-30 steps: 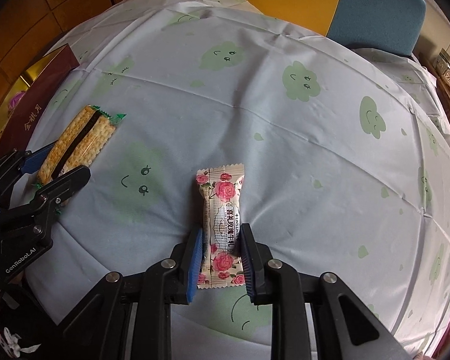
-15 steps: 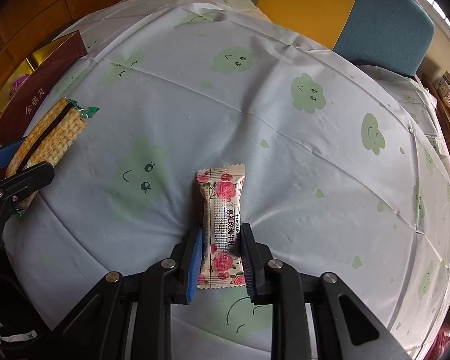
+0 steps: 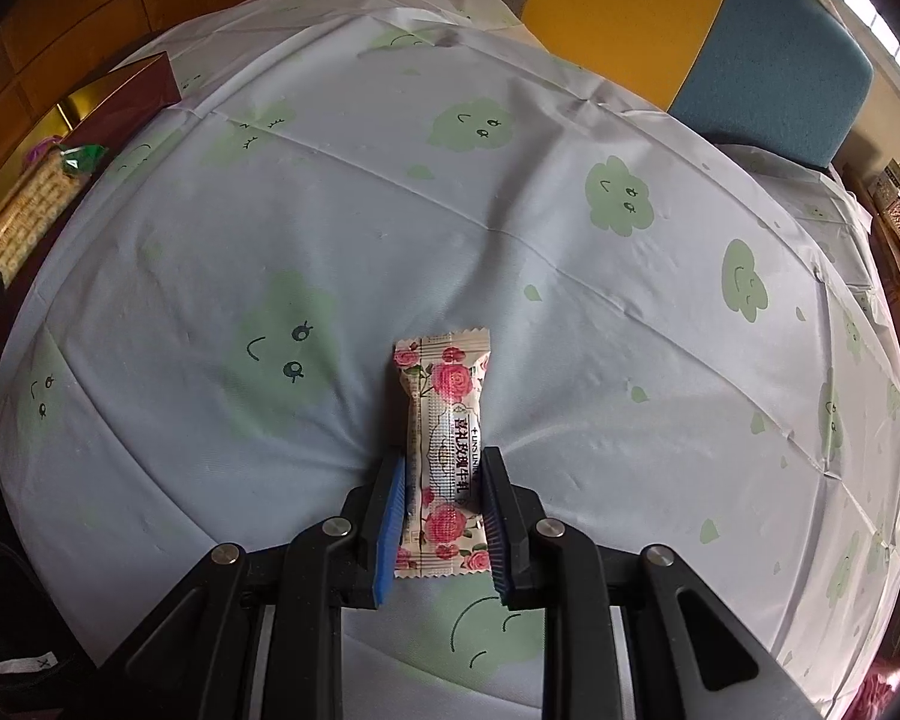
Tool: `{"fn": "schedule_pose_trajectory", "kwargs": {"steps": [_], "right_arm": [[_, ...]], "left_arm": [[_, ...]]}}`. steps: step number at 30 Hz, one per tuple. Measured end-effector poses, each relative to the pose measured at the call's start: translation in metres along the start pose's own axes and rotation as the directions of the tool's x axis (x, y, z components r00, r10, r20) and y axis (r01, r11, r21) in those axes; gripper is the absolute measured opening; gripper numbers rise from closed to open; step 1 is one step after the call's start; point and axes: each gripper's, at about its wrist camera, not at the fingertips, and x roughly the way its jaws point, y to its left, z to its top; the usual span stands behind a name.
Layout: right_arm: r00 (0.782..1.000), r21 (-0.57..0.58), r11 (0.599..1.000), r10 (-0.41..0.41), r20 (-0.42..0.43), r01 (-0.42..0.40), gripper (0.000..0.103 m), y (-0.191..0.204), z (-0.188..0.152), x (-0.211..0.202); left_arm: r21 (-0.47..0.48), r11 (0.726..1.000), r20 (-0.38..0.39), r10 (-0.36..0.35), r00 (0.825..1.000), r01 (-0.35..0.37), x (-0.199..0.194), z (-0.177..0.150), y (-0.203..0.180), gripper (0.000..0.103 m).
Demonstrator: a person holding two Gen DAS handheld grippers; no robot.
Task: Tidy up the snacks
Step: 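Carry the cracker pack over the gold tin with the left while the right holds the pink snack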
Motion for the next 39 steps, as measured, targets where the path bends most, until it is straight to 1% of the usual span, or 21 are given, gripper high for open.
{"fn": "schedule_pose_trajectory", "kwargs": {"steps": [2, 5, 8, 11, 15, 17, 19, 21, 22, 24, 25, 27, 28, 30, 37, 39], "right_arm": [[1.0, -0.002, 1.0, -0.003, 0.001, 0.003, 0.024, 0.001, 0.0, 0.0], [1.0, -0.002, 1.0, -0.002, 0.001, 0.002, 0.024, 0.0, 0.0, 0.0], [1.0, -0.013, 1.0, -0.012, 0.003, 0.012, 0.024, 0.002, 0.0, -0.001], [1.0, -0.018, 1.0, -0.017, 0.005, 0.017, 0.024, 0.003, 0.0, -0.001], [1.0, -0.02, 1.0, -0.018, 0.005, 0.018, 0.024, 0.003, 0.0, -0.001], [1.0, -0.022, 1.0, -0.021, 0.006, 0.021, 0.024, 0.004, 0.0, -0.001], [1.0, -0.021, 1.0, -0.019, 0.006, 0.02, 0.024, 0.004, 0.0, -0.001], [1.0, -0.019, 1.0, -0.018, 0.007, 0.018, 0.024, 0.003, -0.001, -0.001], [1.0, -0.019, 1.0, -0.018, 0.008, 0.018, 0.024, 0.003, -0.001, -0.001], [1.0, -0.018, 1.0, -0.017, 0.008, 0.017, 0.024, 0.003, 0.0, -0.001], [1.0, -0.017, 1.0, -0.017, 0.008, 0.017, 0.024, 0.003, 0.0, -0.001], [1.0, -0.014, 1.0, -0.015, 0.009, 0.015, 0.024, 0.002, 0.0, -0.001], [1.0, -0.013, 1.0, -0.016, 0.009, 0.016, 0.024, 0.002, 0.0, -0.001], [1.0, -0.014, 1.0, -0.017, 0.01, 0.017, 0.024, 0.002, 0.0, -0.001], [1.0, -0.02, 1.0, -0.022, 0.012, 0.022, 0.024, 0.003, 0.0, -0.001], [1.0, -0.02, 1.0, -0.024, 0.012, 0.024, 0.024, 0.004, 0.0, -0.002]], "left_arm": [[-0.038, 0.999, 0.018, 0.014, 1.0, -0.013, -0.011, 0.004, 0.018, 0.048], [-0.113, 0.992, 0.038, 0.053, 0.998, -0.049, -0.026, 0.008, 0.054, 0.048], [-0.2, 0.973, 0.042, 0.127, 0.991, -0.116, -0.038, 0.008, 0.097, 0.048], [-0.31, 0.935, 0.025, 0.186, 0.982, -0.169, -0.047, 0.004, 0.142, 0.048], [-0.436, 0.871, 0.002, 0.252, 0.968, -0.227, -0.057, -0.006, 0.193, 0.048], [-0.474, 0.849, -0.008, 0.261, 0.965, -0.233, -0.059, -0.01, 0.21, 0.048], [-0.503, 0.833, -0.015, 0.259, 0.966, -0.232, -0.058, -0.012, 0.221, 0.048], [-0.514, 0.827, -0.017, 0.256, 0.966, -0.228, -0.052, -0.011, 0.228, 0.049], [-0.514, 0.825, -0.029, 0.256, 0.966, -0.234, -0.046, -0.01, 0.23, 0.049], [-0.532, 0.81, -0.062, 0.255, 0.965, -0.248, -0.035, -0.01, 0.233, 0.049], [-0.536, 0.807, -0.07, 0.251, 0.966, -0.248, -0.03, -0.012, 0.233, 0.051], [-0.531, 0.802, -0.093, 0.266, 0.96, -0.273, -0.023, -0.015, 0.23, 0.05], [-0.518, 0.809, -0.099, 0.265, 0.959, -0.277, -0.019, -0.017, 0.228, 0.049], [-0.484, 0.823, -0.106, 0.283, 0.953, -0.298, -0.017, -0.02, 0.222, 0.049], [-0.437, 0.829, -0.1, 0.34, 0.935, -0.348, -0.018, -0.027, 0.21, 0.049], [-0.423, 0.828, -0.105, 0.358, 0.928, -0.368, -0.018, -0.027, 0.207, 0.049]]}}
